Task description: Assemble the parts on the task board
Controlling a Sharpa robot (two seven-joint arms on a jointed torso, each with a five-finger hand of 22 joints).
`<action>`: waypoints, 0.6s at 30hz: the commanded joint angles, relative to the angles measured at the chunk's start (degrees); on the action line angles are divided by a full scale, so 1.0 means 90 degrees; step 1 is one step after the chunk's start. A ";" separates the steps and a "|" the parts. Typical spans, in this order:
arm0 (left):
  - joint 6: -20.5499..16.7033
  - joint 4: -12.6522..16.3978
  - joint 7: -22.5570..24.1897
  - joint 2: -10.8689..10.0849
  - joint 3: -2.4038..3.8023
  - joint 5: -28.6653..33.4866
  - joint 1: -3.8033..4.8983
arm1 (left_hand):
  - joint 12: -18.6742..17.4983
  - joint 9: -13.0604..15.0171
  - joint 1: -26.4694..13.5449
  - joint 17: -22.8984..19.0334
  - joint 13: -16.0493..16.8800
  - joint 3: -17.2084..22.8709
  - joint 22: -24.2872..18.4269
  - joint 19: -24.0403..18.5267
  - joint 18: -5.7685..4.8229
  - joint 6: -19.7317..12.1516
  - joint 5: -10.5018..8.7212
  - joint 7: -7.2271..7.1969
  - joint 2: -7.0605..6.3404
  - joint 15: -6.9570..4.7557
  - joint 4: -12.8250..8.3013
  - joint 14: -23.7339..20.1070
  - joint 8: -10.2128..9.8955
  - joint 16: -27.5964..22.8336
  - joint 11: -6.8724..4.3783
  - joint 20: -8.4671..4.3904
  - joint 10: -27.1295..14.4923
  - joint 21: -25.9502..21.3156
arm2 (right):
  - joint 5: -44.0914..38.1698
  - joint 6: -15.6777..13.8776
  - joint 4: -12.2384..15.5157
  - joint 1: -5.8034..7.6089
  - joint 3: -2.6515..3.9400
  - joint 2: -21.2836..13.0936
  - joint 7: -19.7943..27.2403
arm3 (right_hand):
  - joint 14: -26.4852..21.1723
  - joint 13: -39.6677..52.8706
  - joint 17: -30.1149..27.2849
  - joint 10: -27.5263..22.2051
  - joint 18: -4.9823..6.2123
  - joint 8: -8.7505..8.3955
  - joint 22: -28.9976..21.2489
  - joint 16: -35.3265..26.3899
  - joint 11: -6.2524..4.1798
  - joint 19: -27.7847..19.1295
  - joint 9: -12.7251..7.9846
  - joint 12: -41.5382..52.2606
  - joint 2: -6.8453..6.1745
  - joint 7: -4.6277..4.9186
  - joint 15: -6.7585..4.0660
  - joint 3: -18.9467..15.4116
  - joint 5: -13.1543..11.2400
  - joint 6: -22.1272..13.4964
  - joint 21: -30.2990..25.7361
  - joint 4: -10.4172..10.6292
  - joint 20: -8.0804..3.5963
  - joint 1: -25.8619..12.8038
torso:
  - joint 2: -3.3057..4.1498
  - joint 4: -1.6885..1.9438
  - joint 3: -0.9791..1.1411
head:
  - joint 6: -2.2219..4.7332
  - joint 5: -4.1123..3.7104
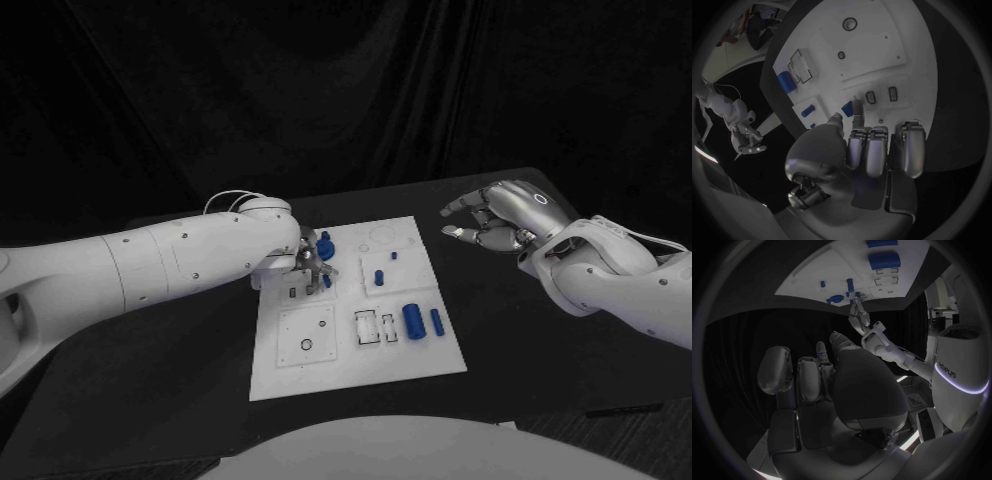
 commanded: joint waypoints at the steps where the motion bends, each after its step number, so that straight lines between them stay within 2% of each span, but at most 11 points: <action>1: -0.0030 -0.0030 0.0153 0.0032 0.0005 0.0003 -0.0020 | 0.0022 0.0011 0.0029 0.1677 0.1670 0.0054 0.0679 -0.0047 -0.0003 -0.0044 0.0029 0.0014 -0.0011 0.0013 0.0003 0.0649 -0.0025 0.0017 -0.0003 0.0011 0.0665 -0.0037 | 0.0009 -0.0128 0.0006 -0.0016 0.0005 -0.0015 -0.0023 | 0.0319 0.0380 -0.0003 0.0087 -0.0004 -0.0025 0.0952 -0.0021 0.0061 -0.0008 -0.0009 -0.0027 -0.0010 0.0002 0.0054 0.0037 0.0034 0.0041 -0.0035 -0.0001 0.0047 -0.0021 | 0.0001 -0.0005 0.0003 | -0.0001 0.0032; 7: -0.0016 -0.0088 0.0175 0.0070 0.0005 0.0003 -0.0043 | 0.0022 0.0017 0.0036 0.1677 0.1670 0.0076 0.0677 -0.0050 -0.0002 -0.0052 0.0037 0.0018 -0.0016 0.0015 -0.0015 0.0649 -0.0049 0.0017 0.0000 0.0014 0.0665 -0.0041 | 0.0011 -0.0138 0.0011 -0.0016 0.0005 -0.0025 -0.0020 | 0.0319 0.0380 -0.0003 0.0087 -0.0004 -0.0025 0.0952 -0.0021 0.0061 -0.0008 -0.0009 -0.0027 -0.0010 0.0002 0.0054 0.0037 0.0034 0.0041 -0.0035 -0.0001 0.0047 -0.0021 | 0.0007 -0.0004 0.0003 | -0.0001 0.0035; 18: -0.0018 -0.0134 0.0214 0.0105 0.0005 0.0003 -0.0060 | 0.0022 0.0102 0.0190 0.1677 0.1670 0.0394 0.0684 -0.0055 0.0002 -0.0019 0.0242 0.0011 -0.0075 0.0019 -0.0277 0.0649 -0.0237 0.0017 0.0000 0.0027 0.0665 -0.0067 | 0.0012 -0.0138 0.0006 -0.0016 0.0005 -0.0026 -0.0023 | 0.0318 0.0377 -0.0006 0.0086 -0.0004 -0.0024 0.0952 -0.0023 0.0063 -0.0008 -0.0010 -0.0030 -0.0012 0.0003 0.0057 0.0035 0.0028 0.0051 -0.0034 0.0002 0.0049 -0.0026 | 0.0001 -0.0008 0.0003 | -0.0001 0.0043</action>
